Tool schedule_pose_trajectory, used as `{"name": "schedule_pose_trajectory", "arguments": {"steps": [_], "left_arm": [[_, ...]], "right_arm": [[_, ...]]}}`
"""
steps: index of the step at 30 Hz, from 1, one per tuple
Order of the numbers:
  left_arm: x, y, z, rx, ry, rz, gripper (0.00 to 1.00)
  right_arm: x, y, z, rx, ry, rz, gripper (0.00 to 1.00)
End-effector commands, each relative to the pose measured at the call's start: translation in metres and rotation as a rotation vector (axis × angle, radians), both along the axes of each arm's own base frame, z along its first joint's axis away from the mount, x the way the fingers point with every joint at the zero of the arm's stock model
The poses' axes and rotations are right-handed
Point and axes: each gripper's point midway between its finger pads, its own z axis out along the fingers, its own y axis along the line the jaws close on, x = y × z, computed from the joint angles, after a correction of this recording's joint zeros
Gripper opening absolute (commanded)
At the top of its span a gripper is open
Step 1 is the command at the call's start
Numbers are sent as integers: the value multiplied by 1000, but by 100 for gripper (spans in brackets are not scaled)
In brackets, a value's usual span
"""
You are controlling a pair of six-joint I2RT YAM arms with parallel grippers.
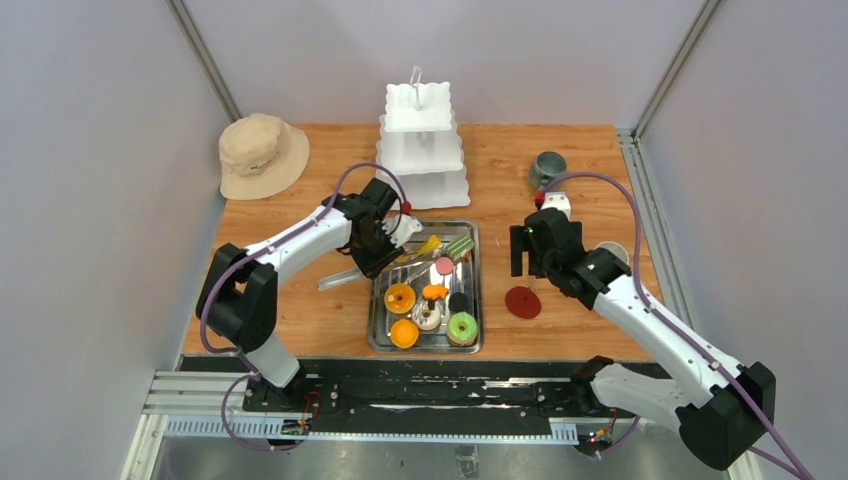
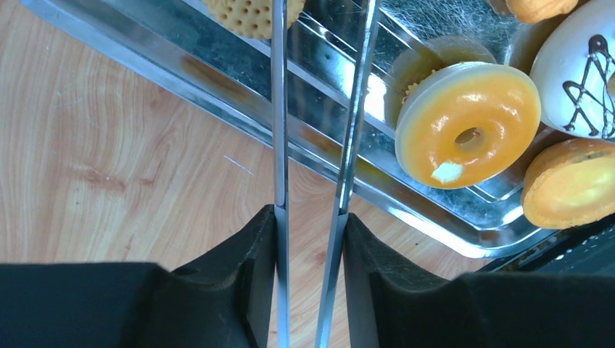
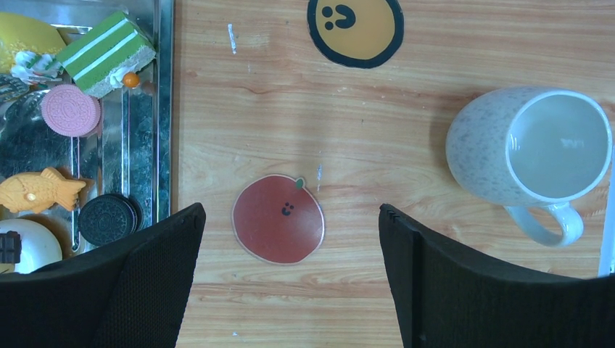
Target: Serve the afternoon tea
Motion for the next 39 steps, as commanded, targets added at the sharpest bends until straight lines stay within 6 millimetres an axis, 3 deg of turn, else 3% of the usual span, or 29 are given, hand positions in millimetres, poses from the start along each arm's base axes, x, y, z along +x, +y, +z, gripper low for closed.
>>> {"name": "schedule_pose_trajectory", "arguments": {"steps": [1, 17, 32, 39], "left_arm": [[6, -4, 10, -7, -35, 14, 31], [3, 11, 82, -91, -272, 85, 15], [3, 5, 184, -297, -499, 132, 17], [15, 11, 238, -374, -651, 229, 20]], "right_arm": [[-4, -4, -2, -10, 0, -5, 88], [2, 4, 0, -4, 6, 12, 88], [2, 3, 1, 0, -8, 7, 88], [0, 1, 1, 4, -11, 3, 88]]}}
